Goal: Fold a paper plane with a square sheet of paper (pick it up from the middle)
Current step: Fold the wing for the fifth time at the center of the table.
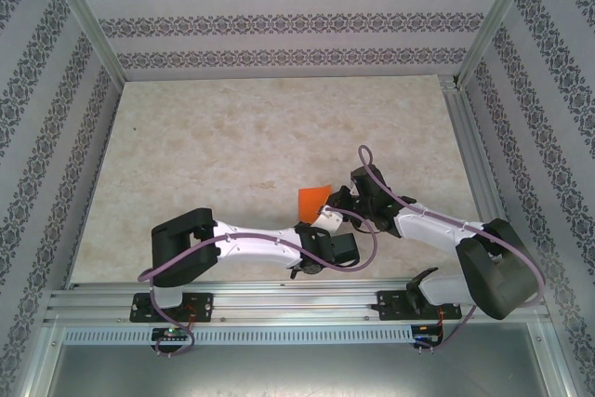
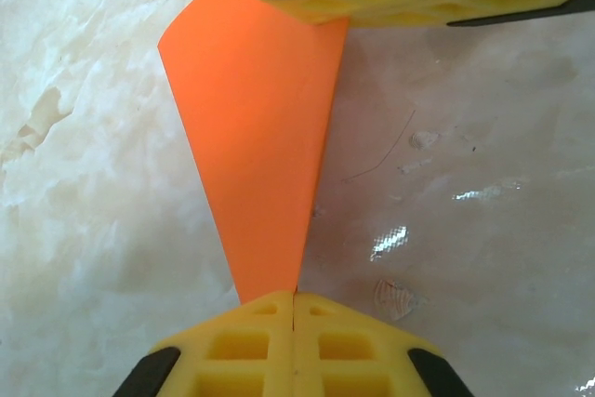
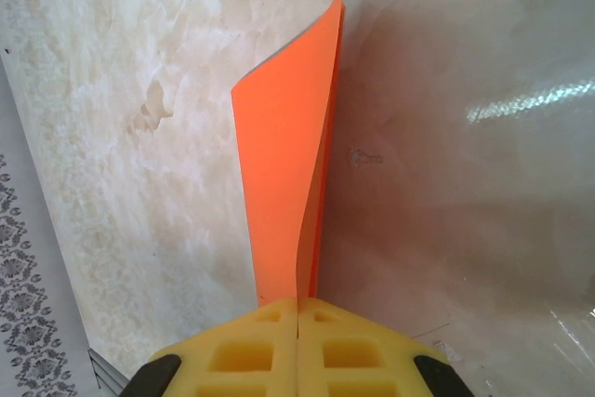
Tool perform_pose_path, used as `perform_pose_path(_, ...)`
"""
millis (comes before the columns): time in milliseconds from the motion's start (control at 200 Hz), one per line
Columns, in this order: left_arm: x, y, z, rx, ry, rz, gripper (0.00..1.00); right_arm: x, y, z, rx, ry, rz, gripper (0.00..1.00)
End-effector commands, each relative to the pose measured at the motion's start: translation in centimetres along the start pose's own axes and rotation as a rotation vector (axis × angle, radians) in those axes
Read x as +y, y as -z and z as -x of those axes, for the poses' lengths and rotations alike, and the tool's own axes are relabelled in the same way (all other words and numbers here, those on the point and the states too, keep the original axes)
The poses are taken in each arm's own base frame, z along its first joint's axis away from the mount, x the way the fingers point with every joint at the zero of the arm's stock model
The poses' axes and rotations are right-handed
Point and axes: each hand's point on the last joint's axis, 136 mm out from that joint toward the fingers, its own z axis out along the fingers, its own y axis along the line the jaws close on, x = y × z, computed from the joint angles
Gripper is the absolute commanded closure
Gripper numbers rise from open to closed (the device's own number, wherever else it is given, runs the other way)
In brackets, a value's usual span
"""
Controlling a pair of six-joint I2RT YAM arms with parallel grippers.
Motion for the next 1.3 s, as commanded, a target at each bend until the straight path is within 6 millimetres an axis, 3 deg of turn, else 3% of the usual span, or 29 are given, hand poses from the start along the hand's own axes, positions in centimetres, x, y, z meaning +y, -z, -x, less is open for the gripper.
perform_pose_path(0, -0.5, 0.4, 1.1, -0.031, 0.042, -0.025, 0.98, 0.8, 0.0, -0.1, 0.015, 0.025, 0.03, 0.93)
perform_pose_path(105, -0.6, 0.1, 1.0, -0.018, 0.083, -0.052, 1.0, 0.8, 0.0, -0.1, 0.015, 0.032, 0.028, 0.92)
perform_pose_path(240, -0.9, -0.2, 0.9, -0.008, 0.177, -0.137, 1.0, 0.5, 0.4, 0.3, 0.004, 0.046, 0.008, 0.81)
perform_pose_path(305, -1.0, -0.5, 0.9, 0.001, 0.225, -0.179, 1.0, 0.3, 1.0, 0.8, -0.008, 0.057, -0.011, 0.72)
perform_pose_path(539, -1.6, -1.1, 1.1, 0.025, 0.39, -0.339, 1.0, -1.3, 3.8, 1.6, -0.069, 0.079, -0.073, 0.62)
perform_pose_path(714, -1.0, -1.4, 1.2, 0.022, 0.523, -0.446, 1.0, -1.9, 4.2, 0.8, -0.057, 0.082, -0.057, 0.61)
perform_pose_path(899, -0.2, -1.8, 0.7, 0.004, 0.659, -0.533, 1.0, -1.0, 2.8, -0.5, 0.01, 0.099, -0.006, 0.63)
perform_pose_path(1113, -0.2, -1.8, 0.4, -0.002, 0.669, -0.544, 1.0, -0.3, 1.4, -0.8, 0.035, 0.129, -0.03, 0.64)
perform_pose_path(1293, -0.4, -1.7, 0.7, -0.008, 0.659, -0.561, 1.0, 0.7, 0.2, -1.1, 0.078, 0.165, -0.027, 0.72)
